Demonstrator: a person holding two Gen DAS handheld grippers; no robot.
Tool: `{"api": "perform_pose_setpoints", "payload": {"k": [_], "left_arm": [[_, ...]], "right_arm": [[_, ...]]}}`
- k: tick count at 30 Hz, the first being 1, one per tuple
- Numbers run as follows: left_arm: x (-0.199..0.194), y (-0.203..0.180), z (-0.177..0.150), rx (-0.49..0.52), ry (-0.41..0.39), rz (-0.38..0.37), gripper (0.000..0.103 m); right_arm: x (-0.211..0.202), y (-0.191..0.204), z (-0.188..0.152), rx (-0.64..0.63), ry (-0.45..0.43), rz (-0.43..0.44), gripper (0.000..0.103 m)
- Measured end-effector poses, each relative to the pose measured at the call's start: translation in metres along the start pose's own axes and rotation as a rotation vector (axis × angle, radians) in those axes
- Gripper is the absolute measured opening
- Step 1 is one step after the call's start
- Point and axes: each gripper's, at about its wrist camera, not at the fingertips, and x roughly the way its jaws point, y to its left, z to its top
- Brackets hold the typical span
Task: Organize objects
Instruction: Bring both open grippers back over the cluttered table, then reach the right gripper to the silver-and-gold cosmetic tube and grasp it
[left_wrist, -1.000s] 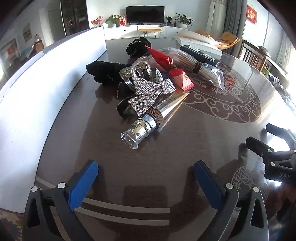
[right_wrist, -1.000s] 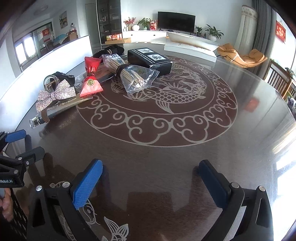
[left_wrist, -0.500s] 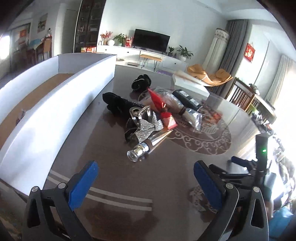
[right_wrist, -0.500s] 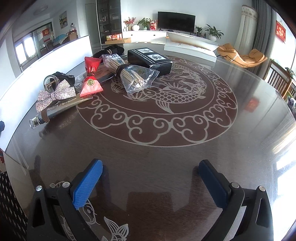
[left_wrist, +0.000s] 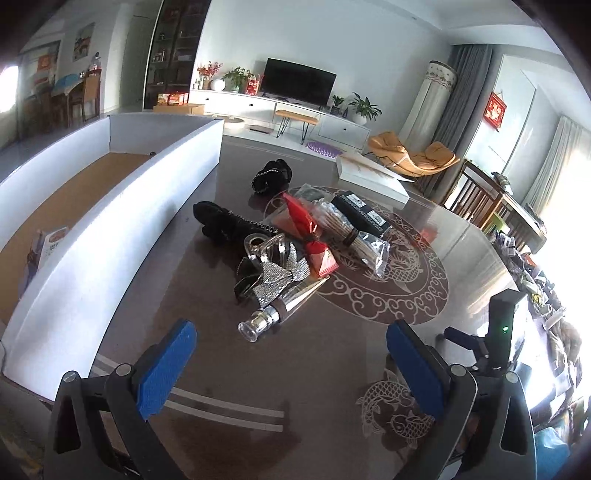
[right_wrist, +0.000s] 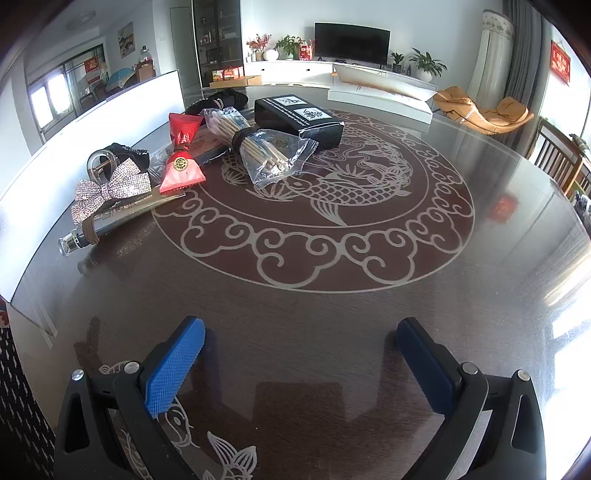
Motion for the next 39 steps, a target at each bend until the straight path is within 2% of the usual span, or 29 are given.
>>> {"api": "perform_pose_setpoints", "payload": {"k": [2, 4, 7, 12, 17, 27, 36, 39], "left_arm": [[0.010, 0.008, -0.007, -0.030, 0.026, 0.038, 0.103], [0.010, 0.011, -0.006, -0.051, 0.021, -0.013, 0.103], [0.005, 0.004, -0.008, -0.015, -0.012, 0.003, 0.103], [0.011, -0.009, -0.012, 0.041, 0.012, -0.015, 0.103], [0.017, -0.013, -0.015, 0.043, 0.021, -0.030, 0.103], [0.027, -0.017, -0.018, 0.052, 0.041, -0.009, 0.103], [0.029, -0.038, -0.026, 0.135, 0.033, 0.020, 0.103], [0.025, -0.032, -0.025, 0.110, 0.022, 0.019, 0.103]], "right_arm": [[0.000, 0.000, 0.000, 0.000, 0.000, 0.000, 0.103], [0.000, 0.000, 0.000, 0.000, 0.000, 0.000, 0.103], [0.000, 0.000, 0.000, 0.000, 0.000, -0.001, 0.103], [0.000, 0.001, 0.000, 0.001, 0.000, -0.002, 0.103], [-0.001, 0.001, -0.001, 0.003, 0.000, -0.001, 0.103], [-0.002, 0.002, -0.001, 0.004, 0.000, -0.001, 0.103], [-0.002, 0.001, -0.001, 0.004, 0.000, -0.001, 0.103], [-0.002, 0.001, -0.001, 0.004, 0.000, 0.000, 0.103]]}}
